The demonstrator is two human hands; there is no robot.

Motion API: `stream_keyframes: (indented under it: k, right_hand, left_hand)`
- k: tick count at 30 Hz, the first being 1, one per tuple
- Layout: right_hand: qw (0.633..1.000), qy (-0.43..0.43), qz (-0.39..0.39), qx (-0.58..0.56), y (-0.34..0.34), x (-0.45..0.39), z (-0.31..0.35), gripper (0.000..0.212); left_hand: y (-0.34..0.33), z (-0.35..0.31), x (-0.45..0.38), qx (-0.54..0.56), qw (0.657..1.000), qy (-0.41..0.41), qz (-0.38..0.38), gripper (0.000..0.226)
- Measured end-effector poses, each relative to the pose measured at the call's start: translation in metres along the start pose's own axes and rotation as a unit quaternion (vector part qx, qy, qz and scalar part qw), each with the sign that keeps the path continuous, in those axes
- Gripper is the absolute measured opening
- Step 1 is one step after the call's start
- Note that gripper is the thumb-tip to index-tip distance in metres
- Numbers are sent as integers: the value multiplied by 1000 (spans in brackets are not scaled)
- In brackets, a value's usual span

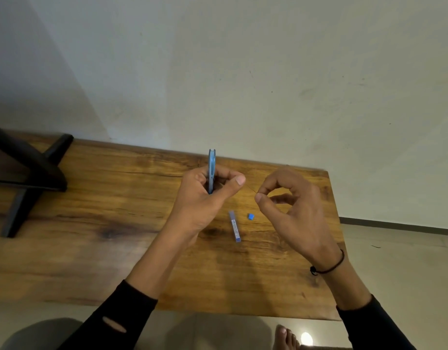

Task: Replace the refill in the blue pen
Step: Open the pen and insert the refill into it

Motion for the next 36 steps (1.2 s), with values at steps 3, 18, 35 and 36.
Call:
stream_keyframes:
  k: [3, 18, 35, 36]
  right_hand:
    - [996, -41, -20, -80, 2, -2, -4, 15]
    - [960, -62, -97, -253, -10, -1, -3, 6]
    - [966, 74, -96, -226, 14, -5, 34, 9]
    - [968, 81, -90, -222, 15, -5, 37, 9]
  left_hand:
    - [2, 2, -1, 13, 1000, 16, 11, 7]
    - [-14, -1, 5, -38, 998, 7, 41, 3]
    - [-27, -5, 20, -133, 982, -99, 95, 44]
    - [-29, -7, 22, -118, 983, -100, 95, 43]
Point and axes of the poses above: each hand's wrist, its own x-axis away from the middle knuckle, its own y-axis out of the back of the hand, z = x × y, the point moved 4 cm from there along -x, towards the middle knuckle, and after that the axes turned 7 degrees about x, right-handed, at the moved point
